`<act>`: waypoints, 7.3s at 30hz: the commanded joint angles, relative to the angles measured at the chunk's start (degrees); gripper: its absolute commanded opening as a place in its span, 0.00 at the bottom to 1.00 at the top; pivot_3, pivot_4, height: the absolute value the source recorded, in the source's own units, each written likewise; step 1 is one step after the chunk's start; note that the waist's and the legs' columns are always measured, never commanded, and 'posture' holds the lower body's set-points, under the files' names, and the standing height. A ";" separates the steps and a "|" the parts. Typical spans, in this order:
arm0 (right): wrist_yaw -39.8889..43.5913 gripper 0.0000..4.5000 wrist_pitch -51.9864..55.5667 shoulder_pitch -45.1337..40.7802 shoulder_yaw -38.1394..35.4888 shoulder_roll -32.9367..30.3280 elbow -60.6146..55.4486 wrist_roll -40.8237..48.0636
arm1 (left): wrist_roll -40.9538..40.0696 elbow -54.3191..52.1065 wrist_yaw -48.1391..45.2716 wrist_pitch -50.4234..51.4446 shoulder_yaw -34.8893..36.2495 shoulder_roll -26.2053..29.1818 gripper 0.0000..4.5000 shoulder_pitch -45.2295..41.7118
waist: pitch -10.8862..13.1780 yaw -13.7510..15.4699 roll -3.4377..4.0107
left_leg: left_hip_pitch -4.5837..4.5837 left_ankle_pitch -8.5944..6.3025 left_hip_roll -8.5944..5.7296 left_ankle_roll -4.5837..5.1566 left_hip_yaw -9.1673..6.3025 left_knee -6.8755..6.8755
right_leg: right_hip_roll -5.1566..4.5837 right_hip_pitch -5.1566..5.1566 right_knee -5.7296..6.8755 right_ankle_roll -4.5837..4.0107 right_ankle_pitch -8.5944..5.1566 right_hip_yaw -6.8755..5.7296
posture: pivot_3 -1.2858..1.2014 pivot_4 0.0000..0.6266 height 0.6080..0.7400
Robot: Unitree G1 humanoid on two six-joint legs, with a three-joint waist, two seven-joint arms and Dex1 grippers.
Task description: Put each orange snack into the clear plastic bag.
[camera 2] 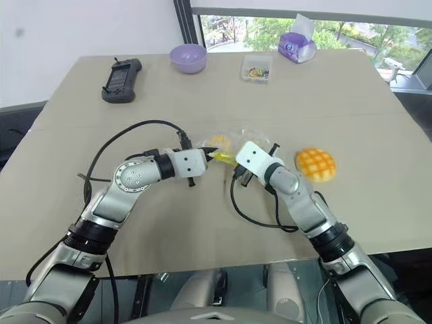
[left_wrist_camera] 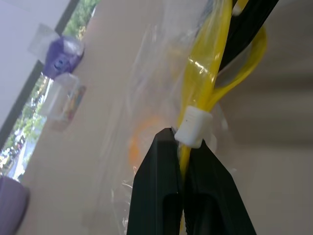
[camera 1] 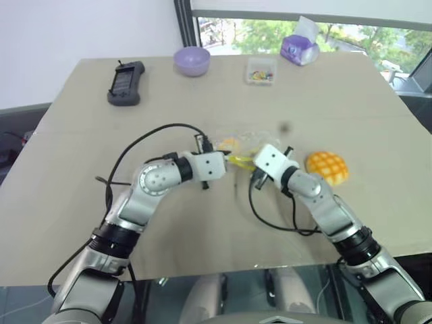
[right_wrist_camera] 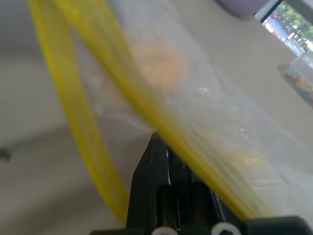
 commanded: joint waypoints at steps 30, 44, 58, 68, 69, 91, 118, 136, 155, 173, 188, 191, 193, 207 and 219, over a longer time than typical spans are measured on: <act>0.01 0.99 -16.09 2.08 -3.41 -7.94 -4.55 -16.16 | -5.45 1.72 -3.68 14.82 4.08 -0.83 0.00 -3.80 | 0.00 0.05 0.00 | -0.18 0.11 -0.02 -0.19 0.04 -0.01 | -0.01 -0.14 -0.08 -0.01 0.00 0.03 | 0.52 0.24 1.00; 4.75 0.99 9.22 21.77 -30.10 -4.60 -25.80 4.84 | -7.26 5.65 -4.54 14.83 5.24 -0.69 0.00 -5.78 | 0.00 0.81 -0.01 | -0.16 0.04 0.00 -0.08 0.00 -0.01 | 0.00 -0.11 -0.07 -0.01 0.00 0.01 | 0.52 0.24 1.00; -1.31 0.99 21.86 27.79 -34.50 3.14 -22.04 12.83 | -8.27 7.58 -5.87 13.42 5.18 -0.39 0.00 -7.00 | -0.02 1.28 0.00 | -0.03 0.01 0.00 -0.02 0.06 0.00 | 0.00 0.01 -0.03 -0.01 0.00 0.06 | 0.52 0.24 1.00; -1.36 0.37 17.01 25.62 -35.75 -0.16 -22.13 14.81 | -8.06 7.15 -5.50 14.02 4.86 -0.53 0.00 -7.13 | -0.10 1.28 -0.10 | 0.09 0.01 0.00 -0.01 0.00 0.01 | 0.00 0.16 -0.06 -0.01 0.00 0.00 | 0.52 0.24 1.00; 0.80 0.37 16.97 25.55 -35.57 -0.84 -24.96 16.92 | -7.89 7.12 -5.31 14.26 4.76 -0.64 0.00 -7.25 | -0.09 1.25 -0.08 | 0.09 0.01 0.00 -0.01 0.00 0.01 | 0.00 0.15 -0.06 -0.01 0.00 0.00 | 0.52 0.24 1.00; 6.49 0.37 32.26 12.22 -22.81 -7.95 -35.16 34.43 | -5.34 3.36 -5.12 13.12 2.53 -1.49 0.00 -7.23 | -0.08 1.35 -0.08 | -0.01 -0.01 0.00 0.01 -0.11 0.03 | -0.01 0.15 -0.17 0.00 0.00 -0.10 | 0.52 0.24 1.00; -0.13 0.37 16.56 0.87 -6.38 -5.66 -17.93 18.60 | -7.53 0.92 -9.90 9.05 1.95 -0.82 0.00 -5.78 | -0.08 1.00 -0.07 | -0.06 0.07 -0.02 -0.12 -0.08 -0.01 | -0.01 0.08 -0.19 -0.01 -0.01 -0.12 | 0.52 0.24 1.00; 1.23 0.37 17.09 -1.21 -7.03 -3.20 -10.62 16.89 | -9.10 1.84 -11.34 2.17 2.21 -1.40 0.00 -6.82 | -0.07 0.65 -0.07 | -0.09 0.06 -0.02 -0.11 -0.08 -0.02 | -0.02 0.06 -0.22 -0.01 0.00 -0.10 | 0.52 0.24 1.00; -4.39 0.37 16.91 -4.18 -10.65 2.28 -3.84 10.49 | 1.57 17.09 -4.97 -20.87 0.04 0.56 0.00 -13.86 | -0.08 0.63 -0.07 | -0.13 0.09 -0.02 -0.16 -0.07 -0.05 | -0.03 -0.05 -0.15 -0.01 0.00 -0.06 | 0.52 0.24 1.00; -1.41 0.37 -7.61 -3.71 -0.16 -2.24 0.32 -0.81 | 0.91 22.36 -1.25 -28.42 0.72 -1.77 0.00 -15.16 | -0.08 -0.29 -0.08 | -0.26 0.11 -0.08 -0.18 0.03 -0.03 | -0.07 -0.24 -0.08 0.01 0.00 -0.02 | 0.52 0.24 1.00; -1.60 0.66 1.12 -1.92 -10.91 5.50 0.73 6.62 | -2.95 21.51 -1.02 -27.24 0.72 -2.96 0.00 -12.43 | -0.08 -0.10 -0.08 | -0.27 0.10 -0.07 -0.17 0.03 -0.03 | -0.08 -0.24 -0.09 0.00 0.00 0.01 | 0.52 0.24 1.00; -1.17 0.92 2.15 -1.36 -11.52 4.19 -2.68 6.25 | -8.00 21.28 -3.05 -18.25 2.94 -3.66 0.00 -12.19 | -0.08 -0.14 -0.08 | -0.26 0.10 -0.05 -0.17 0.02 -0.04 | -0.04 -0.24 -0.06 0.00 0.00 0.00 | 0.52 0.24 1.00; 1.16 0.92 4.31 -0.81 -12.66 2.82 -6.83 8.20 | -10.23 22.10 -4.43 -13.64 4.17 -3.62 0.00 -12.76 | -0.08 -0.21 -0.08 | -0.27 0.10 -0.04 -0.16 0.00 -0.03 | -0.02 -0.25 -0.04 0.00 0.00 -0.01 | 0.52 0.24 1.00; 10.91 0.92 3.11 7.12 -15.77 -13.94 -20.28 9.41 | -21.37 24.19 -10.79 3.11 10.71 -5.29 0.00 -15.71 | -0.08 -0.04 -0.09 | -0.25 0.07 -0.06 -0.11 0.03 0.00 | -0.05 -0.20 -0.07 0.01 0.00 -0.01 | 0.52 0.24 1.00; 7.65 0.92 2.61 5.73 -7.15 -4.09 -11.24 5.79 | -28.87 20.74 -12.44 18.29 15.03 -5.65 0.00 -18.03 | -0.10 -0.17 -0.13 | -0.24 0.11 -0.02 -0.18 0.03 0.04 | -0.01 -0.20 -0.04 0.00 0.00 0.02 | 0.52 0.24 1.00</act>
